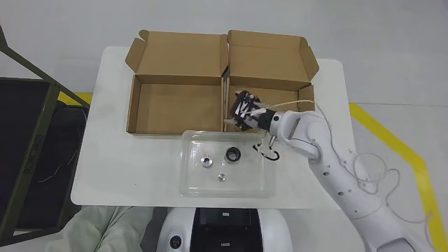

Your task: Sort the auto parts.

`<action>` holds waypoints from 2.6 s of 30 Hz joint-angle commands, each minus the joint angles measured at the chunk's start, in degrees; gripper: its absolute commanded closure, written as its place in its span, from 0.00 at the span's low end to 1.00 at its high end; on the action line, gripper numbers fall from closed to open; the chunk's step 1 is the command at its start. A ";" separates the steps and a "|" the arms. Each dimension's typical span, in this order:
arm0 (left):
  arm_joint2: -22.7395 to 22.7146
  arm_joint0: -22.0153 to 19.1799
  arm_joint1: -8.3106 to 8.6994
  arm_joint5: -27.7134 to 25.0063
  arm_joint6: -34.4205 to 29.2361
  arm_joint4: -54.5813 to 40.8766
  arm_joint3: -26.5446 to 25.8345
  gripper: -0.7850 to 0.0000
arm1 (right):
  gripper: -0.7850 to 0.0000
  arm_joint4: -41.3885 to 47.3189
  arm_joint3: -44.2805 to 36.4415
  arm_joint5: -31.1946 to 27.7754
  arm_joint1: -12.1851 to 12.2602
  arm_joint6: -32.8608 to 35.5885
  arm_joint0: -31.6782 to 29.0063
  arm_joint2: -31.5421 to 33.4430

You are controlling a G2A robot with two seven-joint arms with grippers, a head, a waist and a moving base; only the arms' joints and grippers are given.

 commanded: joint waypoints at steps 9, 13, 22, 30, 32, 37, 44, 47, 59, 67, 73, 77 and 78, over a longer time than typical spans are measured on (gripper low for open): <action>0.00 0.00 0.00 0.00 0.00 0.00 0.00 0.00 | 0.21 -2.26 -10.02 -4.81 1.35 0.47 -6.46 1.07; 0.00 0.00 0.00 0.00 0.00 0.00 0.00 0.00 | 0.20 -3.04 -12.19 -7.71 1.81 0.63 -8.42 0.80; 0.00 0.00 0.00 0.00 0.00 0.00 0.00 0.00 | 0.18 -6.64 -12.10 -13.56 2.56 2.18 -9.84 -0.85; 0.00 0.00 0.00 0.00 0.00 0.00 0.00 0.00 | 0.20 -7.09 -8.80 -16.56 2.56 4.88 -7.87 -3.18; 0.00 0.00 0.00 0.00 0.00 0.00 0.00 0.00 | 0.20 -7.33 -8.00 -16.66 2.54 5.42 -7.39 -3.61; 0.00 0.00 0.00 0.00 0.00 0.00 0.00 0.00 | 0.22 -7.38 -6.38 -16.02 2.49 6.79 -6.62 -4.30; 0.00 0.00 0.00 0.00 0.00 0.00 0.00 0.00 | 0.23 -6.77 -4.40 -15.63 2.48 8.71 -5.88 -5.13; 0.00 0.00 0.00 0.00 0.00 0.00 0.00 0.00 | 0.23 -6.59 -3.77 -15.51 2.49 9.73 -5.64 -5.53; 0.00 0.00 0.00 0.00 0.00 0.00 0.00 0.00 | 0.25 -5.58 0.81 -14.26 2.23 10.00 -3.93 -6.93; 0.00 0.00 0.00 0.00 0.00 0.00 0.00 0.00 | 0.32 -5.14 3.17 -14.05 2.04 9.54 -2.77 -7.85; 0.00 0.00 0.00 0.00 0.00 0.00 0.00 0.00 | 0.37 -4.88 4.11 -14.02 2.02 9.37 -2.22 -8.14; 0.00 0.00 0.00 0.00 0.00 0.00 0.00 0.00 | 0.59 -4.61 4.31 -14.26 2.04 9.28 -2.00 -8.34; 0.00 0.00 0.00 0.00 0.00 0.00 0.00 0.00 | 0.62 -4.57 4.27 -14.28 2.06 9.29 -1.98 -8.35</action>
